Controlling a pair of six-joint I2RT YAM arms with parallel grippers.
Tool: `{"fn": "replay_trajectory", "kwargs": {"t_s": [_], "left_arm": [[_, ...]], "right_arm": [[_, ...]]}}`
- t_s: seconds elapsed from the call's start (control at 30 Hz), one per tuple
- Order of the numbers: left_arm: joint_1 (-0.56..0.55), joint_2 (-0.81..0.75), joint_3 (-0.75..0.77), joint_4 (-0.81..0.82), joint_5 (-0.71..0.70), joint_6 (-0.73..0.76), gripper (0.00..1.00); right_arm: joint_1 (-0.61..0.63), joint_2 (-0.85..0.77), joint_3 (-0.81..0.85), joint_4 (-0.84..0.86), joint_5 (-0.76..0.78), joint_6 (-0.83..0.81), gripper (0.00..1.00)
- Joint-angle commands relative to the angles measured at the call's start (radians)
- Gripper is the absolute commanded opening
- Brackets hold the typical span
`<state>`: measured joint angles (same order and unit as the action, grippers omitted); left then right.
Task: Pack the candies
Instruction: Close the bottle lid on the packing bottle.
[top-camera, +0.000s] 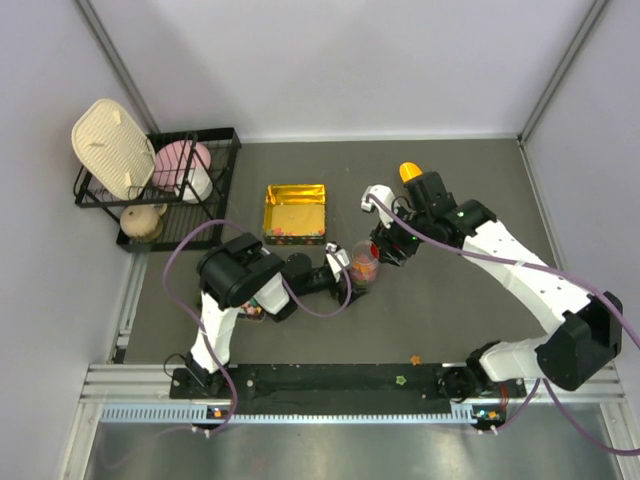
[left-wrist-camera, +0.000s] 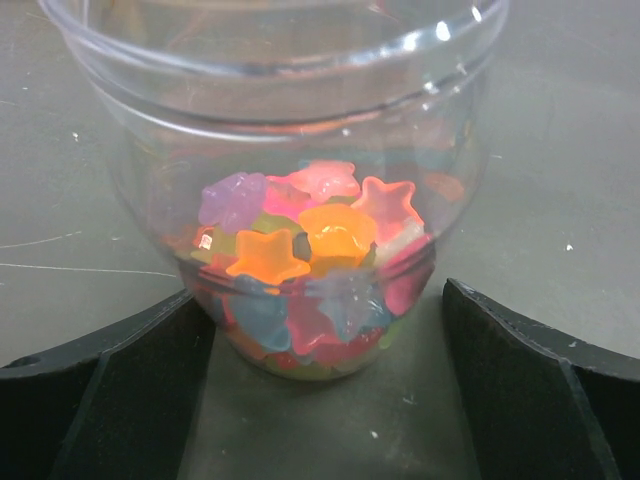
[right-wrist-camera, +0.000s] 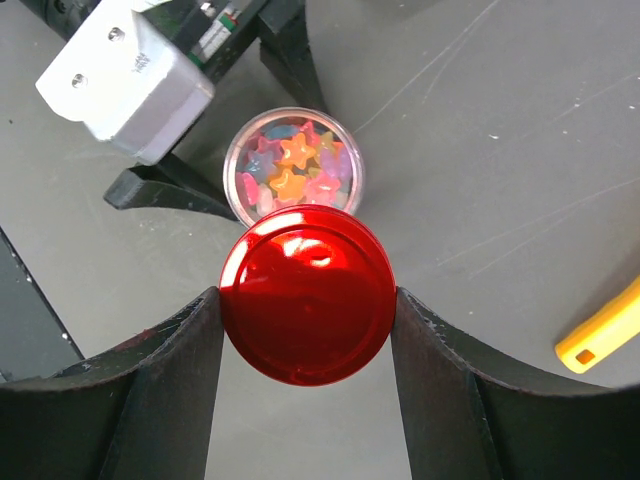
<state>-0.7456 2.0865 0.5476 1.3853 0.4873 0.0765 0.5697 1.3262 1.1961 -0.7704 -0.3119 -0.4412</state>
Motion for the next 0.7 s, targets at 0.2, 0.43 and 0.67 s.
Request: {"fn": "replay_trajectory", "kwargs": {"t_s": [0.2, 0.43, 0.67], "left_arm": [[-0.018, 0.033, 0.028, 0.314, -0.01, -0.044, 0.7], [-0.018, 0.043, 0.026, 0.313, -0.015, -0.041, 0.48], [-0.018, 0.032, 0.02, 0.314, -0.015, -0.052, 0.4]], "right_arm": [[0.033, 0.028, 0.016, 0.031, -0.004, 0.002, 0.48], [0.048, 0.077, 0.049, 0.033, -0.003, 0.021, 0.48], [0.085, 0.156, 0.091, 0.054, 0.034, 0.042, 0.46]]}}
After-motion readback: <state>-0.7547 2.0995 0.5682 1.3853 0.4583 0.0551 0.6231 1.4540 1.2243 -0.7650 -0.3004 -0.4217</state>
